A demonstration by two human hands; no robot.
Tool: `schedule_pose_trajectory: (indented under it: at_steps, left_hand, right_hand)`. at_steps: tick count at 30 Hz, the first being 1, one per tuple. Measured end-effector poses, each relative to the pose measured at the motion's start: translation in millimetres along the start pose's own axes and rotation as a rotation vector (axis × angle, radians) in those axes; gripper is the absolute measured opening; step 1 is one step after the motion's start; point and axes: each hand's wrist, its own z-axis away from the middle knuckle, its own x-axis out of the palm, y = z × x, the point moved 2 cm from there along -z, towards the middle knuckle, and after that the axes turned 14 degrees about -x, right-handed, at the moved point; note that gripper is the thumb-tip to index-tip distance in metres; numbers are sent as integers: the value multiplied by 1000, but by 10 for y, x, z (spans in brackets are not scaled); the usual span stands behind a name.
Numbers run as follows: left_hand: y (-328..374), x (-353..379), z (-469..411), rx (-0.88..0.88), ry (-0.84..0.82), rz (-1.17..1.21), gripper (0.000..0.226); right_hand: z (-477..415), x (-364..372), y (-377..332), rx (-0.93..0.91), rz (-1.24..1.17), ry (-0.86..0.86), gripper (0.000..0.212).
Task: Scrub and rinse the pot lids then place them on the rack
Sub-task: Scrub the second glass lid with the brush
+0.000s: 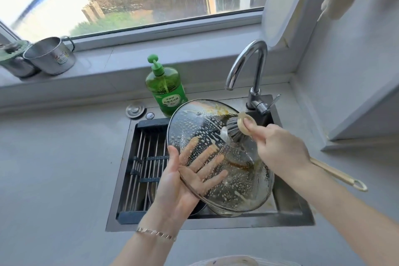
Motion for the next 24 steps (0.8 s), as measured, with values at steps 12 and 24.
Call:
schedule_pose_trajectory:
  at_steps: [12,24]
  left_hand:
    - [84,-98,35,-7,11,-37,60]
    - [65,-71,-10,-22,41,100,60]
  right_hand:
    - [41,-29,-126,-159,-33,-183,46]
    - [244,3,-125,-37,36,-155,46]
